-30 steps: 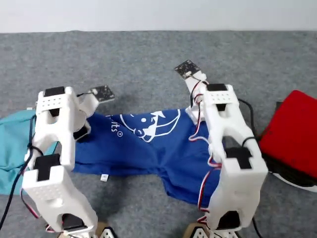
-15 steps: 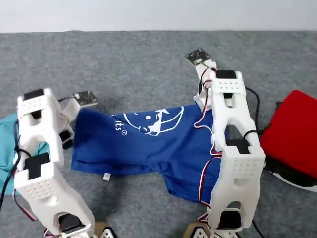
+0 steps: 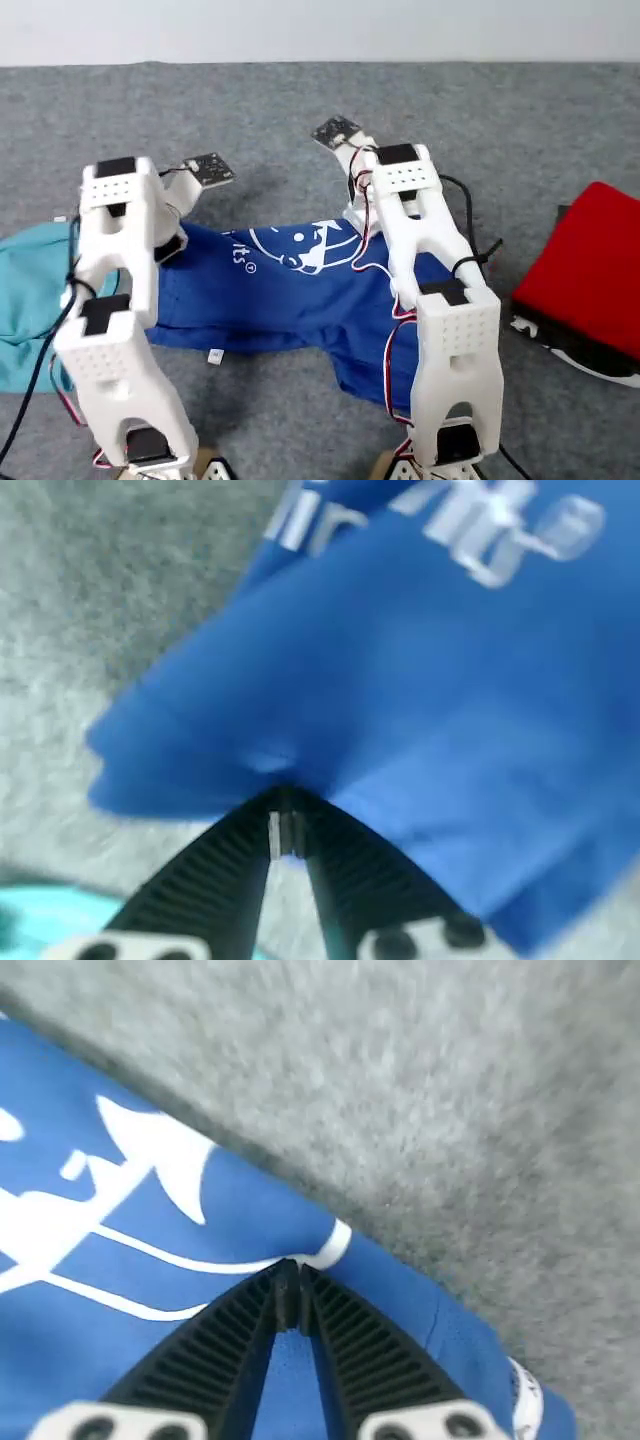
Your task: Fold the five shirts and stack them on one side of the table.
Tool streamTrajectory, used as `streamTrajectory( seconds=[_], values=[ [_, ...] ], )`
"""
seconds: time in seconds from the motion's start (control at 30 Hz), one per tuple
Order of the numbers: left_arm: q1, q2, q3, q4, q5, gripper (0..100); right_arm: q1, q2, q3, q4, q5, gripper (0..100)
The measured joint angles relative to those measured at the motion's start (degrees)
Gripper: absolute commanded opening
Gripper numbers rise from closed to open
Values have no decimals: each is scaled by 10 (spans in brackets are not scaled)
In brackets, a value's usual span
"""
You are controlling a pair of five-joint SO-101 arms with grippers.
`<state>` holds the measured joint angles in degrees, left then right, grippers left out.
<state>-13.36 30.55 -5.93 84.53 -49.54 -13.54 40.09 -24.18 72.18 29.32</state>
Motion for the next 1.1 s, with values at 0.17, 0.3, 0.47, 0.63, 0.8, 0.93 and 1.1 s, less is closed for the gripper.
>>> streamTrajectory(
  seconds=[0.17, 0.3, 0.47, 0.63, 0.8, 0.93, 1.1],
  values=[
    [-4, 35, -9, -5, 90, 6, 8, 11, 0, -8, 0, 10],
    [-33, 35, -12, -5, 101, 6, 28, 11, 0, -17, -1, 10],
    [-62, 35, -14, 20, 76, 6, 46, 11, 0, -28, -1, 10],
    [-83, 11, -11, 70, 67, 6, 50, 11, 0, -29, -1, 10],
    [-59, -92, -11, 109, 55, 6, 37, 4, 0, -29, -1, 10],
    [-26, -145, -11, 138, 54, 6, 4, -33, 0, -5, 0, 10],
    [1, -152, 46, 142, 54, 6, -10, -77, 0, 55, 0, 10]
  ],
)
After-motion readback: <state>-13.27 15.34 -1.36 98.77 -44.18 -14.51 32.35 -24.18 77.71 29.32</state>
